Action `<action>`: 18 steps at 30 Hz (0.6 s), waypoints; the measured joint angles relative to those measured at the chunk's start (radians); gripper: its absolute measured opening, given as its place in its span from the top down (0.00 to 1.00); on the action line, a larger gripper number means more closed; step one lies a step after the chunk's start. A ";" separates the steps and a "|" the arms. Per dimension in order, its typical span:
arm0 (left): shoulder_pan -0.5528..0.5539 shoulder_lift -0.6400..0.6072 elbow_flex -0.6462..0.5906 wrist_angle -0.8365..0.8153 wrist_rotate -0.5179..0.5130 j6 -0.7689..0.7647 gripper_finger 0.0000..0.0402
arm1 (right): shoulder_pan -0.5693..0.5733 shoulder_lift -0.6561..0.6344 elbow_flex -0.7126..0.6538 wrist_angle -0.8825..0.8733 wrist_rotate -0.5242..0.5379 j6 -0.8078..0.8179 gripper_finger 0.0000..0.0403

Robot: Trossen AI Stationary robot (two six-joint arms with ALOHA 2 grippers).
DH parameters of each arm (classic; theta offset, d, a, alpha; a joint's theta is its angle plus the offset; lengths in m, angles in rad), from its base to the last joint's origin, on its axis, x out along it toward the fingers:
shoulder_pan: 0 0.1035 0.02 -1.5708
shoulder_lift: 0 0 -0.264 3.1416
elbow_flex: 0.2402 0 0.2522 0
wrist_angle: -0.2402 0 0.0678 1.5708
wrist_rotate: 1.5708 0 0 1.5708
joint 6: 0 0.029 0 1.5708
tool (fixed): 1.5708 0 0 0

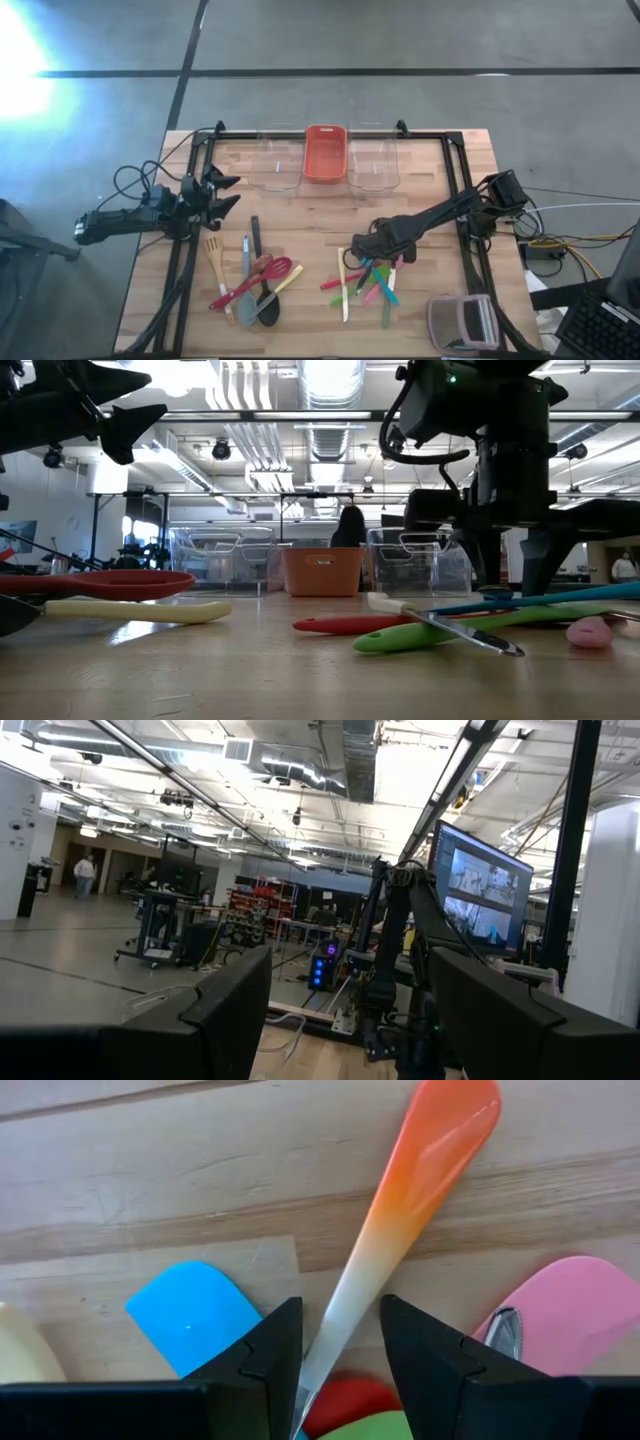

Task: Pick & Place Kitchen Items
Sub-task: Put the orange table knife into the orange bin

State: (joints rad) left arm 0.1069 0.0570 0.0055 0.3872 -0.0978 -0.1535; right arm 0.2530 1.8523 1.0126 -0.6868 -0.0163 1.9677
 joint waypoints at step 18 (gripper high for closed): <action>0.000 0.000 0.000 -0.003 0.000 0.000 0.32 | 0.001 -0.016 -0.005 -0.002 -0.016 -0.058 0.94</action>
State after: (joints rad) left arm 0.1067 0.0570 0.0055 0.3841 -0.0978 -0.1537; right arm 0.2539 1.8366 1.0080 -0.6884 -0.0322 1.9100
